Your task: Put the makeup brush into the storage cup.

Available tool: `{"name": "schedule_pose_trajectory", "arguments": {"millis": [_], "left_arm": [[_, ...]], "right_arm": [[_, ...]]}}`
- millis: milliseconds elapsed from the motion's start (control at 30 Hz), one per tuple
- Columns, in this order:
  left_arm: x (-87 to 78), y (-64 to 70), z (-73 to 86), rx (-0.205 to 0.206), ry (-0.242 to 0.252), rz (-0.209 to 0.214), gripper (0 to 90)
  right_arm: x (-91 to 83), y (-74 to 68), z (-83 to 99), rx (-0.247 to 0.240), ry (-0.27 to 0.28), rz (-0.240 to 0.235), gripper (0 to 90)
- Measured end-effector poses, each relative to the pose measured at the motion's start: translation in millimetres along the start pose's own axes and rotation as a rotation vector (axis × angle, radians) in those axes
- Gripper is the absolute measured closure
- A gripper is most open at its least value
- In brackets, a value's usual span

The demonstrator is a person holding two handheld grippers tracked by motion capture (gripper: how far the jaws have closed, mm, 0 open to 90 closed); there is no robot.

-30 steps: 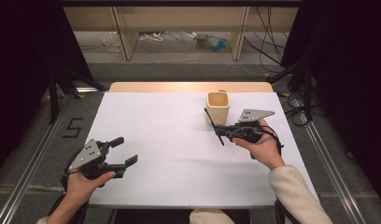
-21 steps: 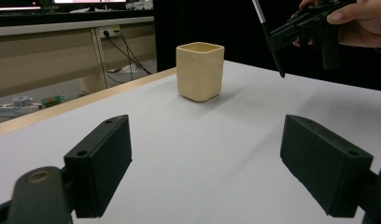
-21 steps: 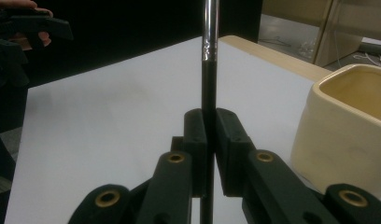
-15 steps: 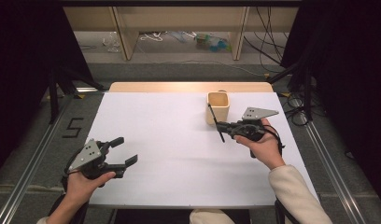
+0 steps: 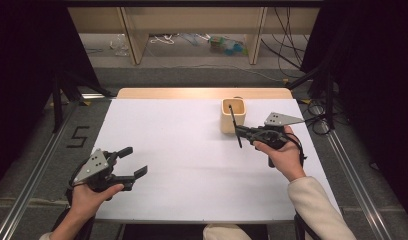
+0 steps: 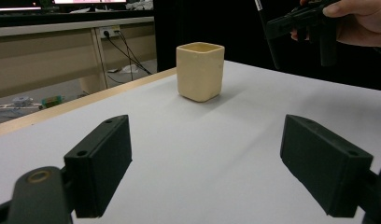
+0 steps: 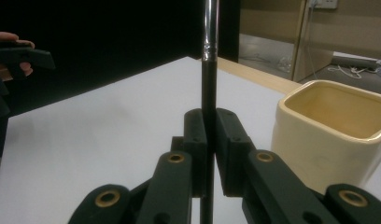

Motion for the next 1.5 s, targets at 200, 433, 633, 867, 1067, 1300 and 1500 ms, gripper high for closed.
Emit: {"name": "schedule_pose_trajectory", "arguments": {"millis": [200,433,633,867,1067,1300,1500], "left_arm": [[0.0,0.0,0.0,0.0,0.0,0.0,16.2],[0.1,0.0,0.1,0.001,-0.001,0.0,16.2],[0.3,0.1,0.1,0.002,-0.001,0.0,16.2],[0.4,0.0,0.2,0.001,-0.002,0.0,16.2],[0.4,0.0,0.3,0.002,-0.003,0.0,16.2],[0.5,0.0,0.2,0.002,-0.003,0.0,16.3],[0.4,-0.1,0.3,0.002,-0.003,-0.001,16.3]], "right_arm": [[-3.9,6.0,-2.4,0.005,0.036,0.045,84.2],[-6.7,9.4,-2.7,0.03,0.05,0.071,84.2],[-5.9,11.9,-5.2,0.027,0.09,0.084,84.2],[-6.8,13.0,-7.3,0.043,0.077,0.105,84.2],[-8.1,14.7,-10.0,0.056,0.093,0.123,84.2],[-7.4,16.5,-12.7,0.062,0.106,0.137,84.2],[-5.9,18.0,-13.6,0.062,0.124,0.132,84.1]]}}
Point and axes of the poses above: each handheld gripper's, and its own axes: x roughly forward along the jaws, z roughly out of its underside, y roughly to its right, the point moved 4 cm from there along x, roughly forward along the jaws, and after that the axes turned 2 degrees about x, right-handed, at the moved point
